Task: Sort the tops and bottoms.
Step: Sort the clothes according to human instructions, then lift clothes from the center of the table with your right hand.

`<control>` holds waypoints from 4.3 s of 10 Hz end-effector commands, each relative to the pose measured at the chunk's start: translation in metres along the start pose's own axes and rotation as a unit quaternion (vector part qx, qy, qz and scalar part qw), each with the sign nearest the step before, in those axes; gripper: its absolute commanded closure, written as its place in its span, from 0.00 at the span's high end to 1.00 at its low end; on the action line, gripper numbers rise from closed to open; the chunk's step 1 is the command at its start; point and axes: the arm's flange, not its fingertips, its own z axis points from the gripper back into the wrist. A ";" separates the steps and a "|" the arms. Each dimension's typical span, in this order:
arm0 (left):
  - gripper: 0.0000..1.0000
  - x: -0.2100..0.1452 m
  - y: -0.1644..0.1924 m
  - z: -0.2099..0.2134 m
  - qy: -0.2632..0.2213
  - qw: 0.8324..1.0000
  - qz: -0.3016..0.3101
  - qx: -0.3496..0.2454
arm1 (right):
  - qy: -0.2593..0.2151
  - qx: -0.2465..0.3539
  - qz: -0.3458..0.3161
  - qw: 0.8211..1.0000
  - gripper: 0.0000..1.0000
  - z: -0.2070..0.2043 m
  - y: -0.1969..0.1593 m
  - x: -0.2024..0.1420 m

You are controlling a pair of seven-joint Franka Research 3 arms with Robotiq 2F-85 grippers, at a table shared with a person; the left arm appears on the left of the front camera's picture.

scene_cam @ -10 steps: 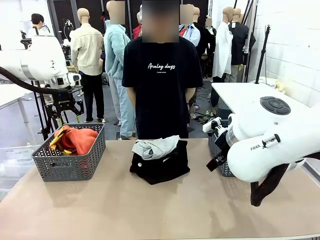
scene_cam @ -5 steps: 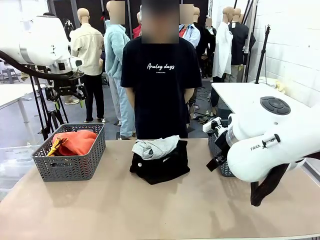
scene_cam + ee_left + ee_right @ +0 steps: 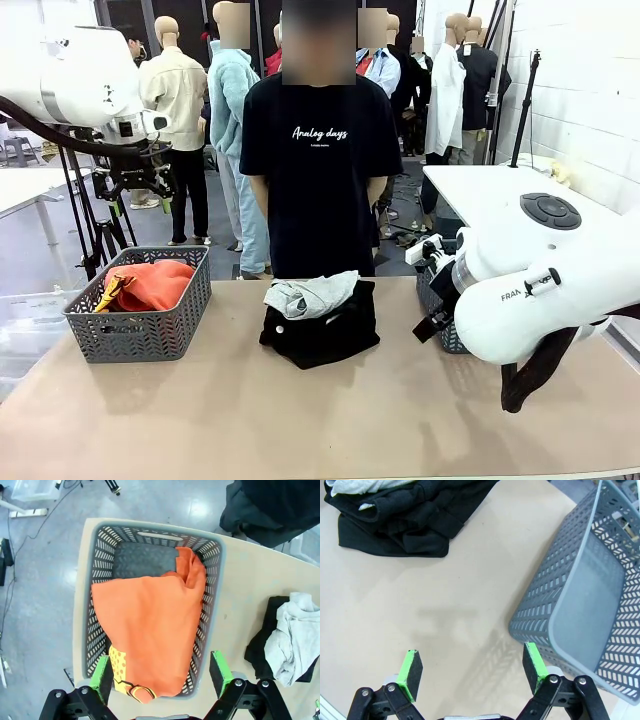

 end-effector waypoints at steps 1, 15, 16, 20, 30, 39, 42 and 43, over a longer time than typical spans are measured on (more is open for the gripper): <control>1.00 0.001 0.001 -0.001 -0.005 1.000 0.001 0.000 | 0.000 0.001 -0.001 1.000 1.00 0.000 0.000 0.000; 1.00 0.001 0.001 -0.001 -0.005 1.000 0.001 0.000 | 0.000 0.001 -0.001 1.000 1.00 0.000 0.000 0.000; 1.00 0.001 0.001 -0.001 -0.005 1.000 0.001 0.000 | 0.000 0.001 -0.001 1.000 1.00 0.000 0.000 0.000; 1.00 -0.057 0.009 0.044 -0.064 0.996 -0.058 -0.022 | 0.000 0.001 -0.001 1.000 1.00 0.000 0.000 0.000; 1.00 -0.208 0.021 0.125 -0.131 0.961 -0.211 -0.119 | 0.000 0.001 -0.001 1.000 1.00 0.000 0.000 0.000; 1.00 -0.282 0.017 0.116 -0.150 0.948 -0.258 -0.105 | -0.035 0.011 0.027 0.999 1.00 0.013 -0.003 0.055; 1.00 -0.282 0.017 0.116 -0.150 0.948 -0.258 -0.105 | -0.038 0.046 0.057 0.997 1.00 0.026 0.004 0.150; 1.00 -0.282 0.017 0.116 -0.150 0.948 -0.258 -0.105 | -0.020 0.083 0.068 0.994 1.00 0.008 0.006 0.186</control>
